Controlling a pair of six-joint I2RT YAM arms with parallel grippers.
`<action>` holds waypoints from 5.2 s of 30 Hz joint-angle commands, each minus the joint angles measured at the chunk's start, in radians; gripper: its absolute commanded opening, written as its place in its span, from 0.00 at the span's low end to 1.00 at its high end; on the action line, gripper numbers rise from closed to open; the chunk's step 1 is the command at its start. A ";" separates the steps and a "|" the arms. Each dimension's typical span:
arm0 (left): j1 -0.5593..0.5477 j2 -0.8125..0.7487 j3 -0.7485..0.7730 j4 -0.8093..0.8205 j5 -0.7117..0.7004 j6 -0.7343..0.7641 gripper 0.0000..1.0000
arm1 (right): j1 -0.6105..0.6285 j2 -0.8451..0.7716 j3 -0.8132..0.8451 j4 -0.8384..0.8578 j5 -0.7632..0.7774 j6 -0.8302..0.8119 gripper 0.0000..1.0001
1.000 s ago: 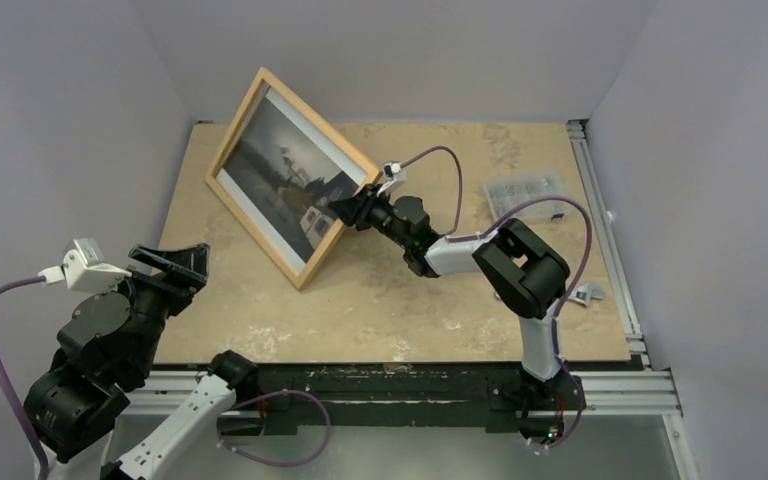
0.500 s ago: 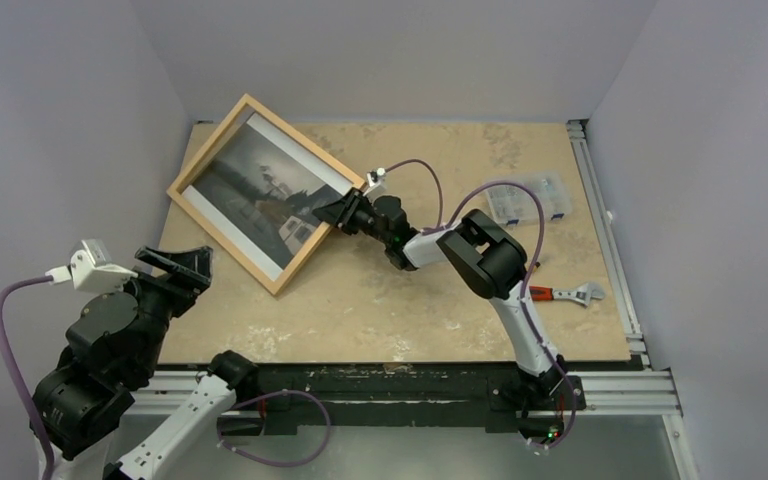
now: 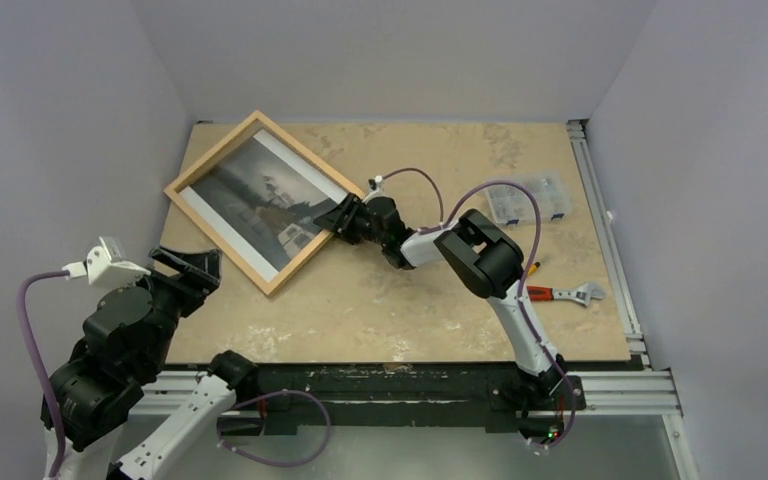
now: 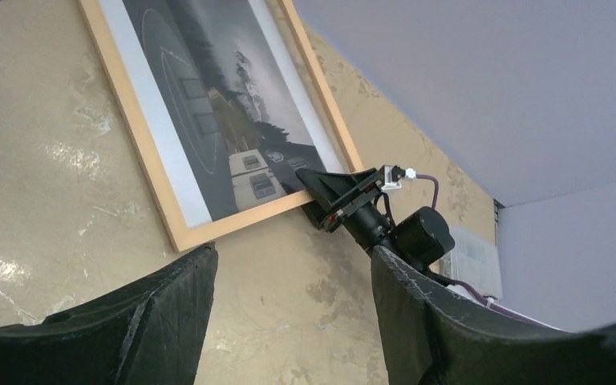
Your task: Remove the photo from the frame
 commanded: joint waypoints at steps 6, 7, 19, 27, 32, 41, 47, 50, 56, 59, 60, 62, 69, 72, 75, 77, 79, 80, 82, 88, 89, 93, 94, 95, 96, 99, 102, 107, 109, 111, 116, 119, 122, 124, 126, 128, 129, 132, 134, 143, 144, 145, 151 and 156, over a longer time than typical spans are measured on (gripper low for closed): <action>0.001 0.047 -0.042 0.012 0.044 -0.002 0.67 | -0.004 -0.064 -0.105 -0.108 0.102 -0.041 0.83; 0.001 0.052 -0.049 0.013 0.050 -0.002 0.67 | -0.005 -0.081 -0.114 -0.128 0.112 -0.053 0.86; 0.002 0.192 -0.126 0.032 0.160 0.009 0.67 | -0.029 -0.366 -0.346 -0.369 0.128 -0.273 0.90; 0.021 0.452 -0.161 0.096 0.225 0.048 0.69 | -0.027 -0.631 -0.418 -0.573 0.061 -0.710 0.88; 0.226 0.596 -0.225 0.232 0.454 0.031 0.70 | -0.028 -0.752 -0.520 -0.549 0.063 -0.798 0.88; 0.569 0.924 -0.247 0.329 0.571 -0.080 0.64 | -0.027 -0.840 -0.556 -0.526 0.049 -0.837 0.87; 0.660 1.050 -0.268 0.417 0.588 -0.134 0.60 | -0.029 -0.921 -0.599 -0.518 0.126 -0.871 0.87; 0.674 1.097 -0.252 0.416 0.579 -0.131 0.61 | -0.028 -0.938 -0.611 -0.509 0.142 -0.878 0.88; 0.675 1.130 -0.288 0.458 0.567 -0.144 0.62 | -0.028 -0.936 -0.612 -0.506 0.148 -0.878 0.87; 0.676 1.127 -0.312 0.472 0.536 -0.149 0.59 | -0.029 -0.937 -0.615 -0.505 0.152 -0.878 0.87; 0.676 1.125 -0.319 0.474 0.530 -0.152 0.59 | -0.028 -0.937 -0.616 -0.502 0.154 -0.878 0.87; 0.676 1.126 -0.330 0.480 0.529 -0.155 0.56 | -0.029 -0.936 -0.618 -0.500 0.156 -0.879 0.87; 0.677 1.140 -0.337 0.478 0.529 -0.157 0.40 | -0.029 -0.934 -0.619 -0.497 0.163 -0.878 0.87; 0.677 1.156 -0.332 0.476 0.529 -0.154 0.32 | -0.029 -0.937 -0.626 -0.493 0.163 -0.879 0.87; 0.678 1.166 -0.323 0.467 0.529 -0.148 0.30 | -0.029 -0.939 -0.629 -0.491 0.180 -0.879 0.87; 0.678 1.166 -0.323 0.470 0.529 -0.147 0.28 | -0.028 -0.939 -0.630 -0.491 0.181 -0.879 0.87; 0.678 1.168 -0.324 0.473 0.531 -0.140 0.24 | -0.029 -0.938 -0.629 -0.490 0.181 -0.880 0.87; 0.677 1.167 -0.325 0.472 0.531 -0.136 0.22 | -0.030 -0.938 -0.629 -0.490 0.181 -0.881 0.87; 0.677 1.165 -0.326 0.475 0.532 -0.131 0.17 | -0.029 -0.935 -0.628 -0.490 0.181 -0.880 0.87; 0.677 1.128 -0.321 0.473 0.539 -0.110 0.00 | -0.029 -0.936 -0.635 -0.480 0.181 -0.878 0.87; 0.678 1.119 -0.321 0.468 0.537 -0.110 0.00 | -0.030 -0.934 -0.632 -0.482 0.181 -0.879 0.87; 0.677 1.087 -0.310 0.453 0.538 -0.109 0.00 | -0.028 -0.939 -0.630 -0.490 0.187 -0.880 0.87; 0.677 1.082 -0.304 0.446 0.540 -0.108 0.00 | -0.028 -0.942 -0.631 -0.490 0.189 -0.882 0.87; 0.676 1.074 -0.300 0.441 0.540 -0.107 0.00 | -0.029 -0.944 -0.632 -0.488 0.191 -0.881 0.87; 0.676 1.063 -0.297 0.436 0.540 -0.107 0.00 | -0.029 -0.945 -0.634 -0.487 0.191 -0.881 0.87; 0.676 1.017 -0.290 0.424 0.542 -0.106 0.00 | -0.029 -0.944 -0.634 -0.486 0.190 -0.879 0.87; 0.675 0.967 -0.285 0.413 0.540 -0.104 0.00 | -0.028 -0.945 -0.635 -0.484 0.190 -0.878 0.87; 0.667 0.880 -0.276 0.388 0.513 -0.074 0.00 | -0.028 -0.961 -0.645 -0.480 0.207 -0.878 0.86; 0.658 0.847 -0.274 0.384 0.499 -0.065 0.00 | -0.029 -0.971 -0.651 -0.478 0.215 -0.879 0.87; 0.644 0.813 -0.271 0.377 0.482 -0.056 0.00 | -0.029 -0.982 -0.659 -0.471 0.223 -0.877 0.87; 0.585 0.741 -0.256 0.361 0.412 -0.016 0.00 | -0.028 -0.999 -0.678 -0.453 0.249 -0.870 0.87; 0.530 0.716 -0.236 0.337 0.347 0.008 0.00 | -0.028 -1.032 -0.700 -0.444 0.304 -0.863 0.87; 0.514 0.704 -0.228 0.323 0.317 0.026 0.00 | -0.028 -1.076 -0.732 -0.427 0.342 -0.866 0.87; 0.487 0.697 -0.230 0.323 0.319 0.028 0.00 | -0.029 -1.087 -0.742 -0.419 0.351 -0.867 0.88; 0.484 0.691 -0.234 0.324 0.326 0.030 0.00 | -0.031 -1.078 -0.741 -0.407 0.344 -0.854 0.90; 0.483 0.687 -0.238 0.324 0.331 0.033 0.00 | -0.040 -1.045 -0.717 -0.407 0.288 -0.806 0.96; 0.483 0.685 -0.240 0.325 0.334 0.035 0.00 | -0.043 -1.014 -0.689 -0.414 0.240 -0.778 0.97; 0.483 0.688 -0.238 0.324 0.346 0.044 0.00 | -0.034 -0.898 -0.584 -0.417 0.079 -0.817 0.99; 0.482 0.688 -0.236 0.328 0.352 0.049 0.00 | 0.057 -0.861 -0.537 -0.409 0.125 -0.968 0.99; 0.483 0.696 -0.220 0.323 0.359 0.064 0.00 | 0.354 -0.717 -0.547 -0.027 0.368 -1.889 0.99; 0.483 0.696 -0.220 0.323 0.364 0.065 0.00 | 0.380 -0.678 -0.548 0.038 0.392 -1.982 0.99; 0.483 0.696 -0.219 0.323 0.368 0.065 0.00 | 0.400 -0.640 -0.531 0.055 0.420 -2.059 0.99; 0.483 0.703 -0.232 0.335 0.391 0.073 0.00 | 0.451 -0.412 -0.325 0.049 0.470 -2.334 0.99; 0.484 0.706 -0.215 0.332 0.389 0.092 0.00 | 0.464 -0.280 -0.214 0.112 0.520 -2.474 0.99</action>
